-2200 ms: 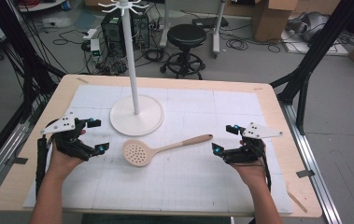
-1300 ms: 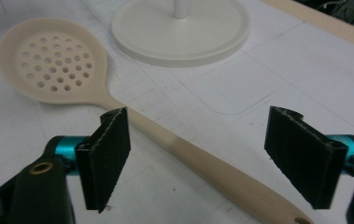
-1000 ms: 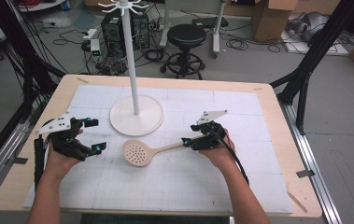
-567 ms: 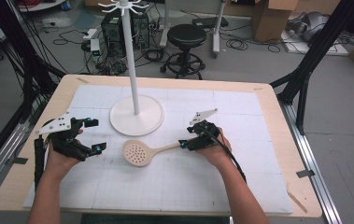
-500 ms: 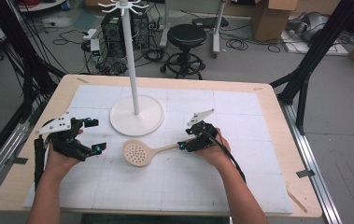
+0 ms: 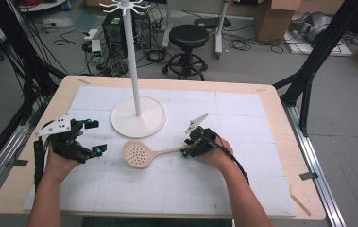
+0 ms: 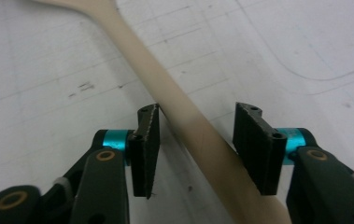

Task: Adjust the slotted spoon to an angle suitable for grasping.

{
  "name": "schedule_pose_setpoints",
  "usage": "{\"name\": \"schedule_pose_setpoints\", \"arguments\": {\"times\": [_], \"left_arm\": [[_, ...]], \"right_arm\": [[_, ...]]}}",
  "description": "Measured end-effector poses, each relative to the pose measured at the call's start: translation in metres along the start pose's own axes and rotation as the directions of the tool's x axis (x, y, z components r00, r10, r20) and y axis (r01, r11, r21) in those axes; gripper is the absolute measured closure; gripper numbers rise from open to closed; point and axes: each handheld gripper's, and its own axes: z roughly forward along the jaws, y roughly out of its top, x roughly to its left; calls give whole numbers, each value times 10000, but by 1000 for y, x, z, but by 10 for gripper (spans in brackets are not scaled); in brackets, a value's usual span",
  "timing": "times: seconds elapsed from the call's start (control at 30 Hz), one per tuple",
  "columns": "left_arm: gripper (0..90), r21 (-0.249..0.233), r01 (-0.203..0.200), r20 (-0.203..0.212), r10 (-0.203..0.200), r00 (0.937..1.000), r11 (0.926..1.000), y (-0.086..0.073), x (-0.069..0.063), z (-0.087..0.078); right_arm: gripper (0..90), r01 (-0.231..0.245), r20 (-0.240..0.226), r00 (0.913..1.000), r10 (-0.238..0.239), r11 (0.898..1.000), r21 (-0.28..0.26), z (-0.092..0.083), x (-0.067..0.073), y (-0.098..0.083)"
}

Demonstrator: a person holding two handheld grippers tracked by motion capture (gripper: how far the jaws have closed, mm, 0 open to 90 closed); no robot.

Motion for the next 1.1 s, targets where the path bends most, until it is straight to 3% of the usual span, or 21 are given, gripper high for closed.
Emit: {"name": "schedule_pose_setpoints", "arguments": {"times": [0.1,0.13,0.33,0.53,0.7,0.73,0.77,0.93,1.1], "left_arm": [[17,8,-21,-3,21,10000,10000,0,0,0],[17,1,-18,-6,18,10000,10000,0,0,0],[17,-31,-20,-12,20,10000,10000,0,0,-1],[17,-59,-29,-8,29,10000,10000,1,0,-2],[17,-26,-39,1,39,10000,10000,1,0,-1],[17,-35,-32,0,32,10000,10000,1,-1,-1],[17,-42,-30,-7,30,10000,10000,1,-1,-2],[17,-22,-33,-15,33,10000,10000,1,0,-2],[17,-17,-29,-11,29,10000,10000,1,0,-1]], "right_arm": [[568,136,-156,9998,-134,9998,141,-1,3,1],[607,413,-309,9987,-405,9988,280,-2,7,2],[700,947,-804,9926,-909,9945,455,-4,24,2],[742,1107,-1184,9874,-1054,9931,384,-6,37,-3],[730,864,-1228,9889,-836,9961,179,-6,38,-6],[632,776,-1183,9900,-763,9970,63,-6,38,-7],[632,776,-1183,9900,-763,9970,63,-6,38,-7],[575,578,-993,9931,-630,9969,-542,-19,38,-8],[544,491,-818,9951,-559,9954,-820,-28,38,-11]]}}
